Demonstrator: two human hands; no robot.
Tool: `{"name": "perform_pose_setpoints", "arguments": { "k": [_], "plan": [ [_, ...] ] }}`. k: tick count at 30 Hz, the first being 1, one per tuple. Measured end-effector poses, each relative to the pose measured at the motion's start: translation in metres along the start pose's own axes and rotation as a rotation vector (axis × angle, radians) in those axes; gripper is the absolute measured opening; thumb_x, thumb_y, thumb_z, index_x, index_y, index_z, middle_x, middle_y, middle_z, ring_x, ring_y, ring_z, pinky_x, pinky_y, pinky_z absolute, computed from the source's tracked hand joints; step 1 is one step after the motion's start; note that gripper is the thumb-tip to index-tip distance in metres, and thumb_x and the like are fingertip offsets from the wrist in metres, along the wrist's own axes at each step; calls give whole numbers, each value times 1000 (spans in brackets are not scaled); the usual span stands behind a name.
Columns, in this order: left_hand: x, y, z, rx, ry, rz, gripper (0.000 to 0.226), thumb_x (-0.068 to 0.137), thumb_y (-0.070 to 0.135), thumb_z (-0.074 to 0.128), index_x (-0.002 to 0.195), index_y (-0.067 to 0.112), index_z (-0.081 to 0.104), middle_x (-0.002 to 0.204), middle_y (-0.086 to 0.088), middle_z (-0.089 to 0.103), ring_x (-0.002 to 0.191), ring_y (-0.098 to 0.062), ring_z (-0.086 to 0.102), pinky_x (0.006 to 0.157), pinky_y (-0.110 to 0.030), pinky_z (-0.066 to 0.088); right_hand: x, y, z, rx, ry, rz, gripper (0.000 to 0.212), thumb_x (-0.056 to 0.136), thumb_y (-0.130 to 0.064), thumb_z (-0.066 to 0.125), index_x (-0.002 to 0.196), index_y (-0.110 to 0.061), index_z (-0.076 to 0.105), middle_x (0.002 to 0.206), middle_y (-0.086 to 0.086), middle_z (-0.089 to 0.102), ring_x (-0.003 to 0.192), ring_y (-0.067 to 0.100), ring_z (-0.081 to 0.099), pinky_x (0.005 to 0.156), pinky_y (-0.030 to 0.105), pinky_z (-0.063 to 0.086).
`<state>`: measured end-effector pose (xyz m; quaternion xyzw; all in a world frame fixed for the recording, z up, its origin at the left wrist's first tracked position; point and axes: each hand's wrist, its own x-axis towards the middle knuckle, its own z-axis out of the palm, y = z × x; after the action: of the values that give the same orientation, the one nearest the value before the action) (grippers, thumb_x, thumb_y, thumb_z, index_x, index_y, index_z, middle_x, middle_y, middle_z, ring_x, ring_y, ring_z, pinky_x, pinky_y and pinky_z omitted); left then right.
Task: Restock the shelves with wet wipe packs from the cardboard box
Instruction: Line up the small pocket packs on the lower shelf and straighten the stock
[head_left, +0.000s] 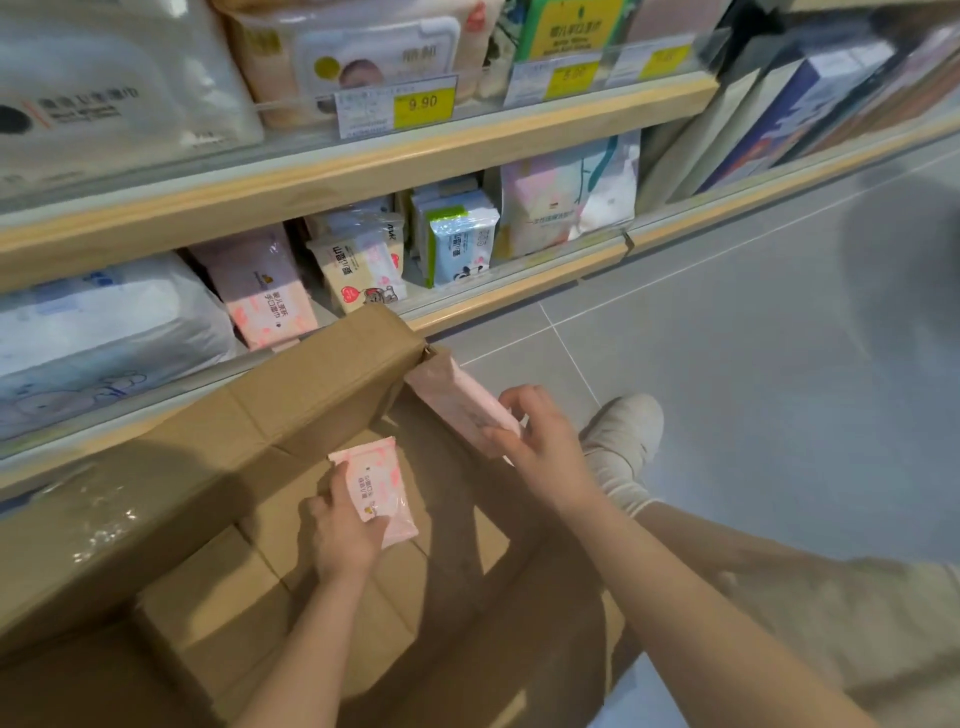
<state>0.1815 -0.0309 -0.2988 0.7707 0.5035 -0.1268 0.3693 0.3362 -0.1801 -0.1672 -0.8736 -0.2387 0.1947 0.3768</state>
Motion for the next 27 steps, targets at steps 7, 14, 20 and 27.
{"name": "perform_pose_setpoints", "arguments": {
  "k": [7,14,20,27],
  "plan": [
    [-4,1,-14,-227,-166,108,88,78,-7,63,145,38,26,134,-10,47,117,-30,47,87,-36,42,0,-4,-2,25,-10,14,17,88,-23,64,99,-23,52,93,-8,47,86,4,50,67,6,42],
    [-35,3,-63,-283,-142,280,64,79,4,65,128,37,42,111,-2,63,95,-23,56,74,-32,42,-2,-34,-15,150,-112,205,14,95,-25,53,106,-18,49,106,-1,56,82,3,56,52,11,45],
    [-57,0,-121,-272,33,434,46,85,22,62,121,43,43,108,3,64,97,-24,60,76,-35,47,-2,-80,-14,395,-102,274,19,99,-21,46,115,-10,43,105,1,55,80,4,56,47,7,41],
    [-65,-15,-173,-307,189,461,51,86,24,63,121,52,38,118,6,58,104,-23,59,76,-43,54,3,-113,-12,419,-195,241,18,96,-10,48,114,-6,49,107,6,63,83,12,62,62,20,46]
  ]
}}
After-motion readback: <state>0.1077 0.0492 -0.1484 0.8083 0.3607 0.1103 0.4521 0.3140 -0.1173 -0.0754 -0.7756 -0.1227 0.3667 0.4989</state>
